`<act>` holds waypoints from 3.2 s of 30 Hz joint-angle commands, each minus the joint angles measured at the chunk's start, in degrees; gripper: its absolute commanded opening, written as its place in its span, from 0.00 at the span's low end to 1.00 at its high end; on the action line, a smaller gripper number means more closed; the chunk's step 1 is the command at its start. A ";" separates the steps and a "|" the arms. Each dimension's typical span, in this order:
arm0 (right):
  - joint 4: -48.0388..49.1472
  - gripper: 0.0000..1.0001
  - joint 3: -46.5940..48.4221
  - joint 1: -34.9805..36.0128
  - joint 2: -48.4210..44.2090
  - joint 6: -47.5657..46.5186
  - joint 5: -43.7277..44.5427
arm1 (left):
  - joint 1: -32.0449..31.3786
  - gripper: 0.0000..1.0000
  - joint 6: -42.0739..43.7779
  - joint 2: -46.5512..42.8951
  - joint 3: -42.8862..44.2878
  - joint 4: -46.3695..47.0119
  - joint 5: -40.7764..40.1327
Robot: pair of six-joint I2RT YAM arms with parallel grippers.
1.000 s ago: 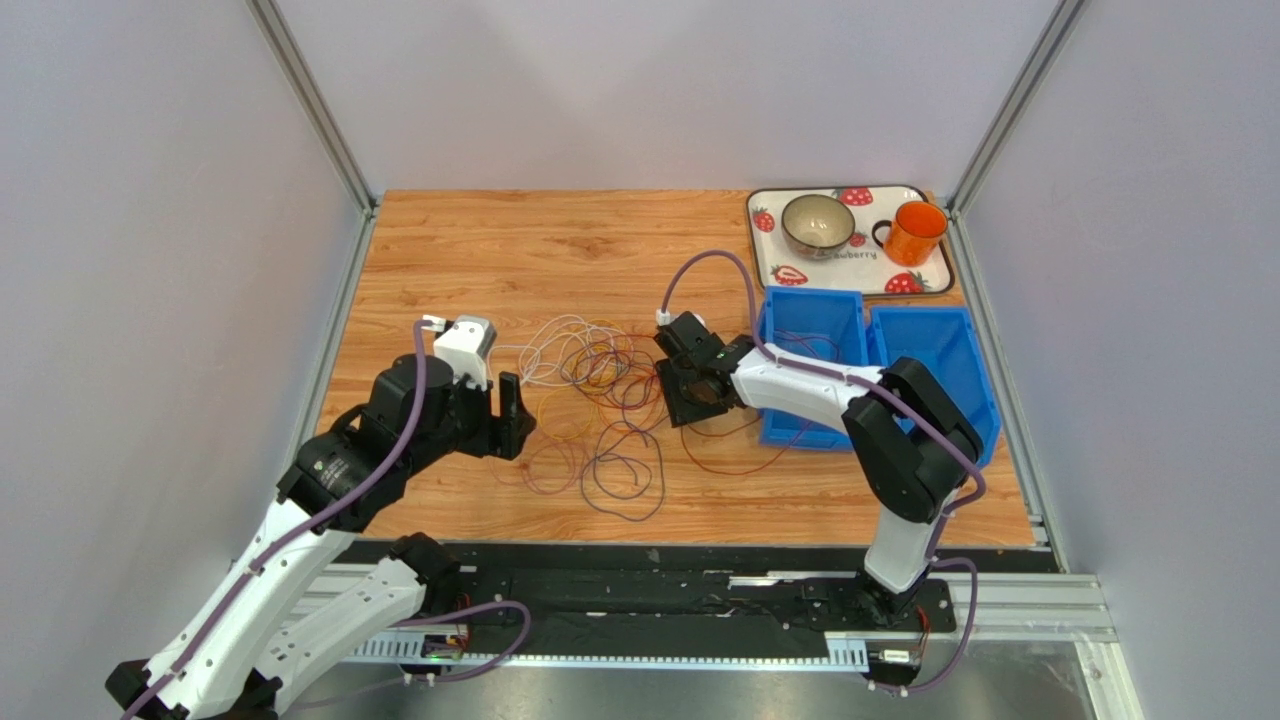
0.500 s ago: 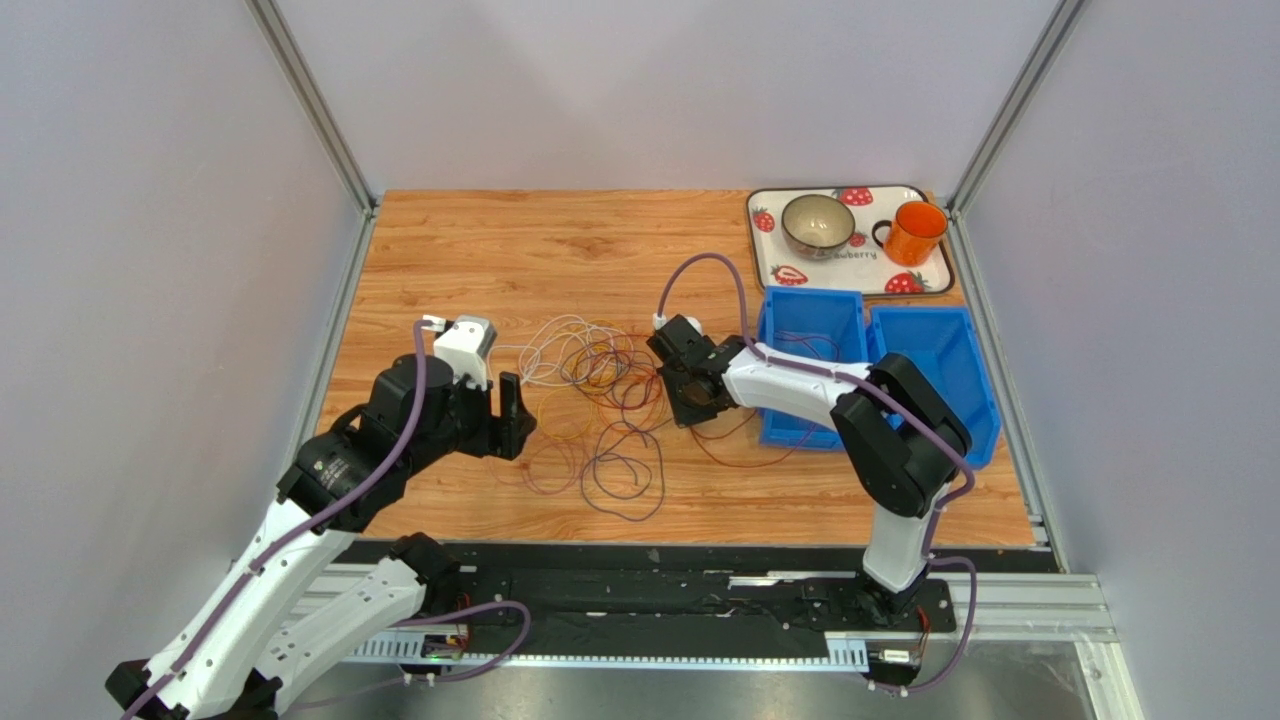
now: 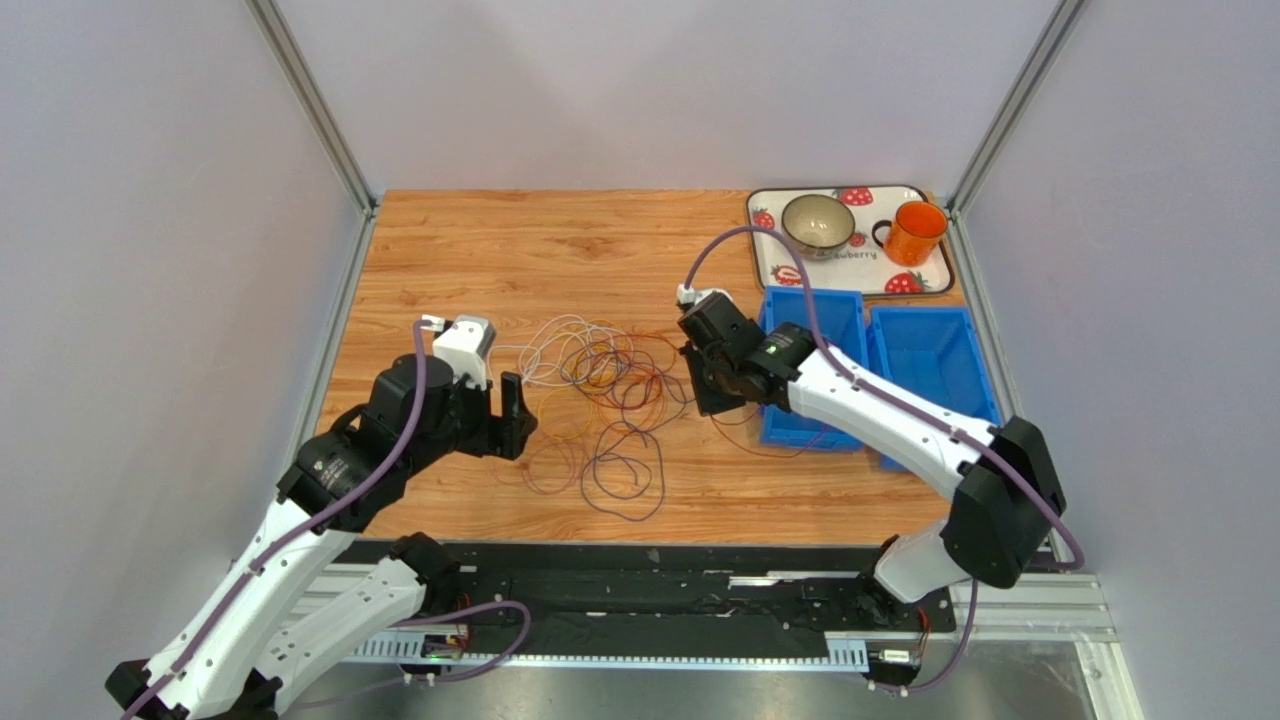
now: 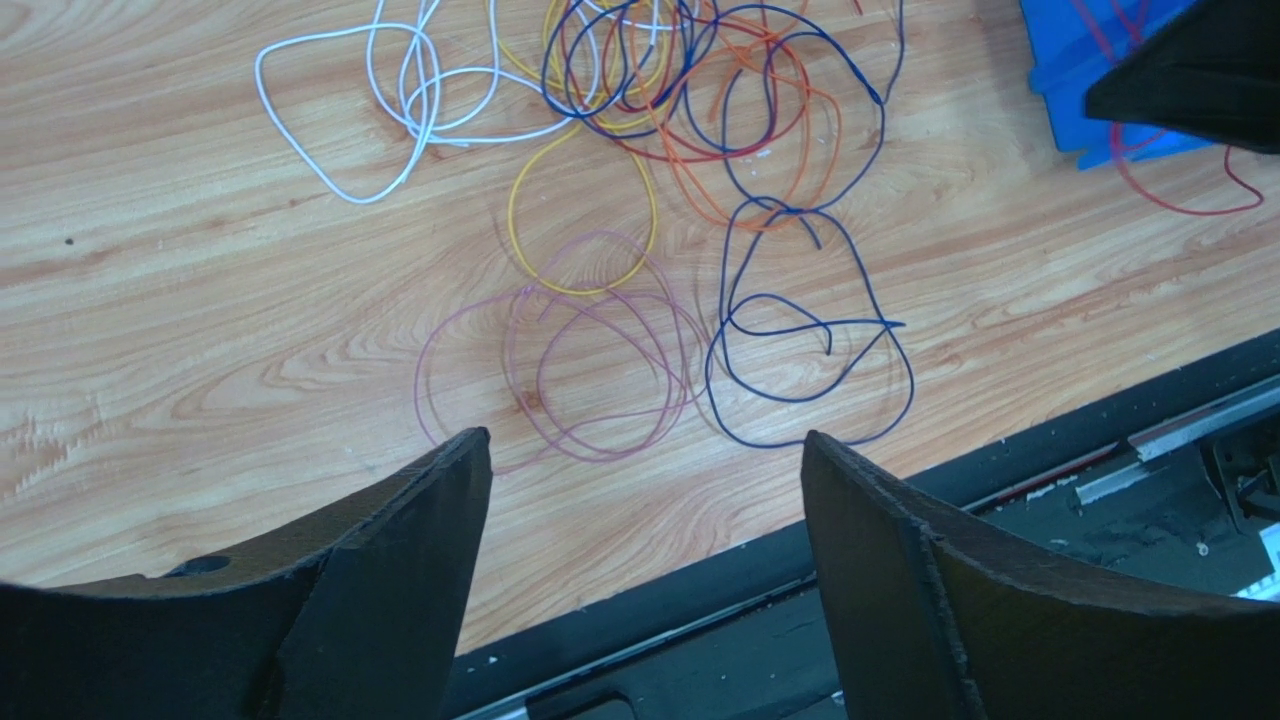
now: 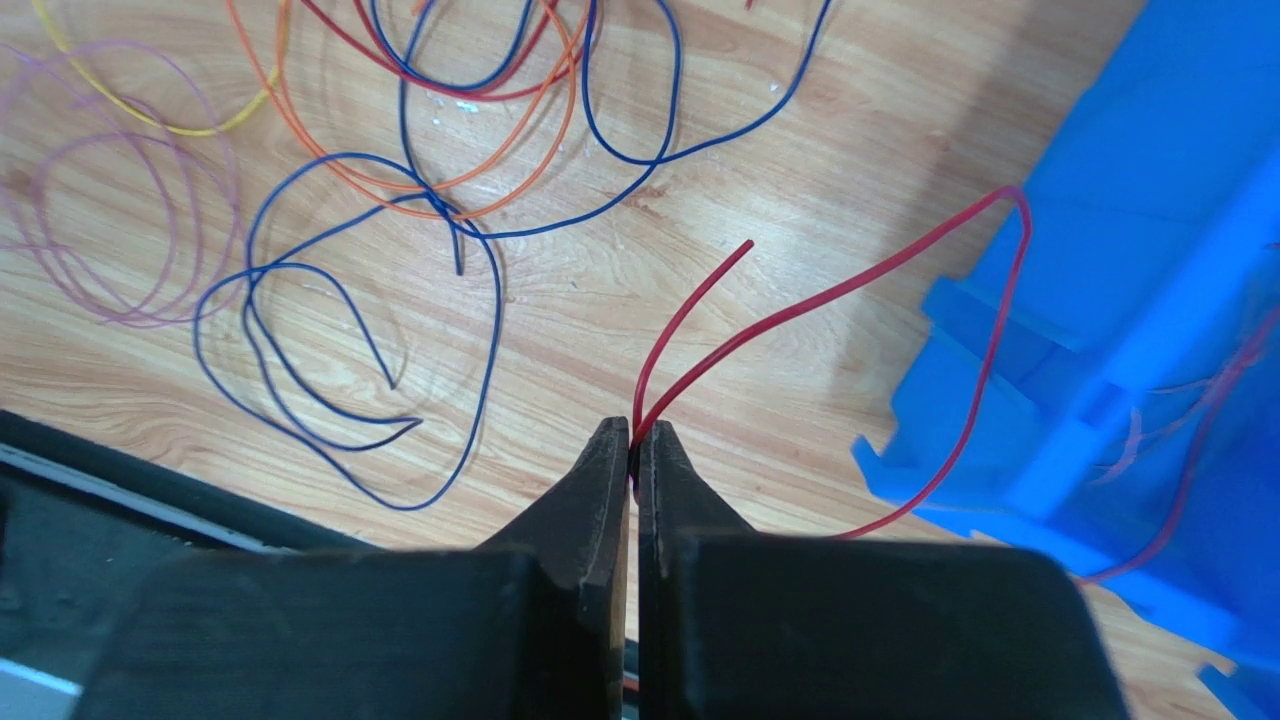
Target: Untangle the cables
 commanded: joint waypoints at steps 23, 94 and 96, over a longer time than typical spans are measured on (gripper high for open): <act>6.09 0.00 4.34 -22.33 -7.74 -7.49 -1.96 | -0.35 0.98 -0.02 0.04 0.08 2.31 -0.72; 3.91 0.46 -11.05 -9.33 -20.92 4.72 -10.42 | -1.14 0.74 -12.41 15.94 -13.20 18.58 5.52; 4.08 0.46 -11.23 -9.33 -20.92 4.46 -10.51 | -1.05 0.73 -12.84 16.91 -13.55 18.31 3.15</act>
